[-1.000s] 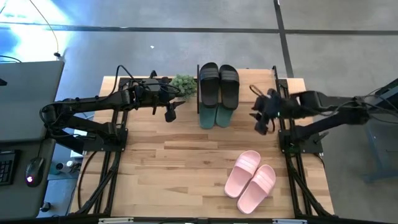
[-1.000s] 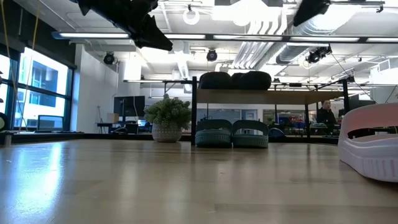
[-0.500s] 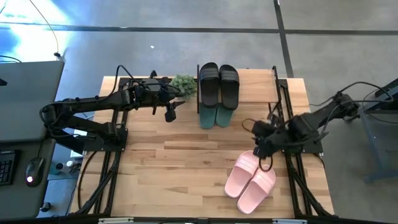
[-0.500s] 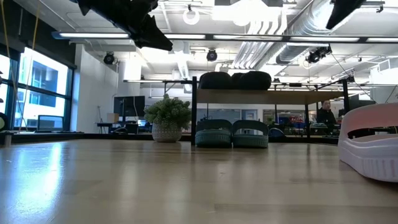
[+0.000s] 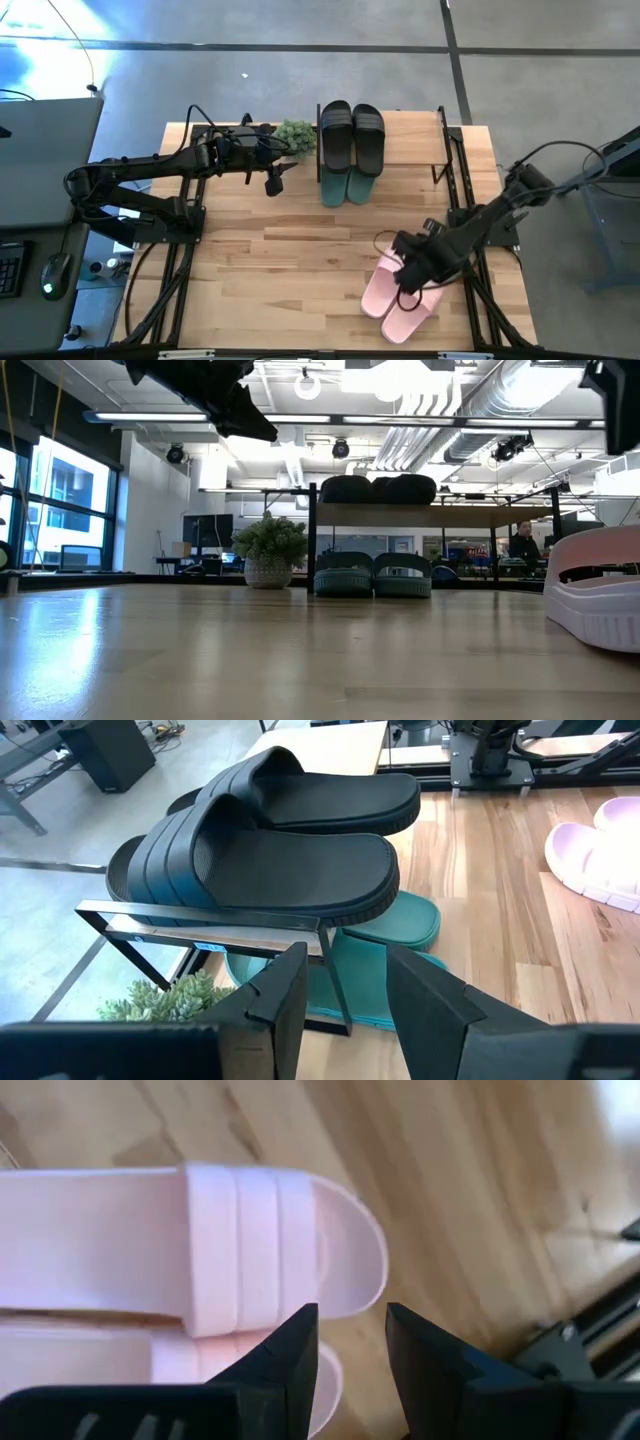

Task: Pick and place slides into the shelf
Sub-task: Put the left pink slide under the shelf

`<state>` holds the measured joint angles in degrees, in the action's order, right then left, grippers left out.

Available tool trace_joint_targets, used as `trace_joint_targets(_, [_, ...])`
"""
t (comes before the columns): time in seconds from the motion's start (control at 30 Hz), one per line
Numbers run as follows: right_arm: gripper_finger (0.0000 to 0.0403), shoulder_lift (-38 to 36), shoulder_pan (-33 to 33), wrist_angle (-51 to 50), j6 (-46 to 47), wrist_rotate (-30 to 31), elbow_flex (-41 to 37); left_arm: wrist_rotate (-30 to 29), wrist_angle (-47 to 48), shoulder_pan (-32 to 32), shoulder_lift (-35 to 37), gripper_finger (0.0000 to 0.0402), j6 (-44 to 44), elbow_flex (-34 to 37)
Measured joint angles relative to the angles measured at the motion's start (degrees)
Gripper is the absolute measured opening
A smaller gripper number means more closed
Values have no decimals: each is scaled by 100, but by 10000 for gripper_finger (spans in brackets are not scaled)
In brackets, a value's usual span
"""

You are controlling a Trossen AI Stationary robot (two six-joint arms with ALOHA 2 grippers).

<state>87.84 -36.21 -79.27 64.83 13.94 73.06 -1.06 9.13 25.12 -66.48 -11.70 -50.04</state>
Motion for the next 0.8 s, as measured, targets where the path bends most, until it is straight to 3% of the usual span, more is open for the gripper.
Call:
trace_joint_targets(0.13, [110, 577, -225, -414, 255, -67, 518, 0, 0, 0, 0, 122, 0, 0])
trace_joint_targets(0.3, [110, 1443, -574, -1114, 635, -26, 1711, 0, 0, 0, 0, 122, 0, 0])
trace_joint_targets(0.47, [110, 2214, -795, -1061, 662, 582, 2738, 0, 0, 0, 0, 122, 0, 0])
trace_joint_targets(0.8, [110, 3338, -334, -1071, 80, 478, 3229, 2, 0, -1, 2, 122, 0, 0])
